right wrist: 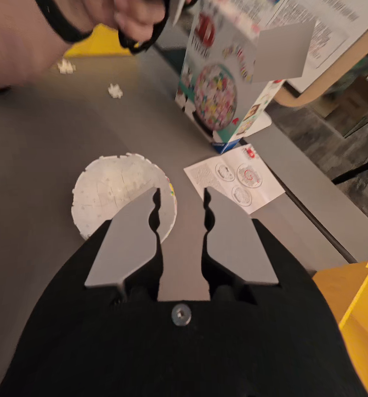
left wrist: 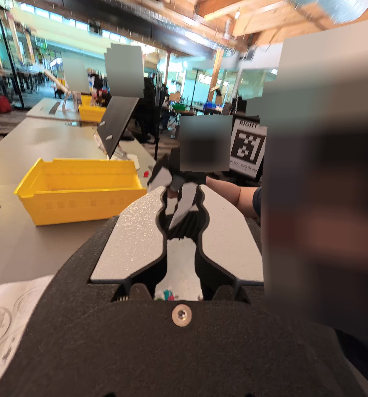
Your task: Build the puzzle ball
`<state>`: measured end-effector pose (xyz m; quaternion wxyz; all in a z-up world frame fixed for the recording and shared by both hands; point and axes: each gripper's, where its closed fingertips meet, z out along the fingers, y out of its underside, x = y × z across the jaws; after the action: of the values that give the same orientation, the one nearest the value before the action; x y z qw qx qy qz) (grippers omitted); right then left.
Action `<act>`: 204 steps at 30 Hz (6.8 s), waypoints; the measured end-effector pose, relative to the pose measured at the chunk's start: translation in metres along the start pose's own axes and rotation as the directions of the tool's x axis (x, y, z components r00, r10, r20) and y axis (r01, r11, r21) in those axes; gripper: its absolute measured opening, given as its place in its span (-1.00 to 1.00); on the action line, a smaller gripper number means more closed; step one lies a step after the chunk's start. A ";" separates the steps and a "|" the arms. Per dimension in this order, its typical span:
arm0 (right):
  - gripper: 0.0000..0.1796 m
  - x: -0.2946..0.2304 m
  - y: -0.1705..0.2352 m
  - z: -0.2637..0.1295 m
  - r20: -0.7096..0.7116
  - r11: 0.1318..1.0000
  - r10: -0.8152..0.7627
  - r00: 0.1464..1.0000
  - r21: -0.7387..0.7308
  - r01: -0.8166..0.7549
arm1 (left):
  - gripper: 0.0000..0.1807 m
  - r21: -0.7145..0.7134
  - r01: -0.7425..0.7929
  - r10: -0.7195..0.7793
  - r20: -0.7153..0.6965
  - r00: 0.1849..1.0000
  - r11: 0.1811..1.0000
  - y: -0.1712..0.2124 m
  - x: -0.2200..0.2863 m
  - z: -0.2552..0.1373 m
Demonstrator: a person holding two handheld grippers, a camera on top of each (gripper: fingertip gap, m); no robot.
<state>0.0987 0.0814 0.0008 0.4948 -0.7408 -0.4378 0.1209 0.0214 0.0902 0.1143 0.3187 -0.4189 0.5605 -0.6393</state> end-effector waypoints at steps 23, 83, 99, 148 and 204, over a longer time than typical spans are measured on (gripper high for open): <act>0.02 -0.074 0.104 -0.010 0.162 0.999 0.040 0.986 0.028 -0.045 | -0.49 -0.174 0.209 -0.152 0.289 0.945 0.962 0.173 0.039 -0.036; -0.86 -0.010 0.071 0.077 0.120 0.830 -0.097 0.988 -0.539 0.147 | -0.50 -0.235 0.200 -0.150 0.215 0.965 0.951 0.204 0.051 -0.012; -0.69 -0.006 0.062 0.069 0.156 0.840 -0.133 0.979 -0.507 0.195 | -0.51 -0.247 0.209 -0.158 0.210 0.965 0.946 0.207 0.051 -0.011; -0.79 -0.003 0.048 0.061 0.154 0.842 -0.217 0.964 -0.469 0.264 | -0.54 -0.245 0.227 -0.183 0.189 0.965 0.943 0.208 0.056 -0.009; -0.94 -0.012 0.060 0.079 0.184 0.788 -0.224 0.957 -0.544 0.289 | -0.55 -0.255 0.228 -0.187 0.176 0.967 0.940 0.211 0.058 -0.006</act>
<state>0.0747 0.1143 -0.0912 0.2403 -0.7795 -0.5769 -0.0419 -0.0225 0.0064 -0.0827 0.2295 -0.5623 0.5705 -0.5528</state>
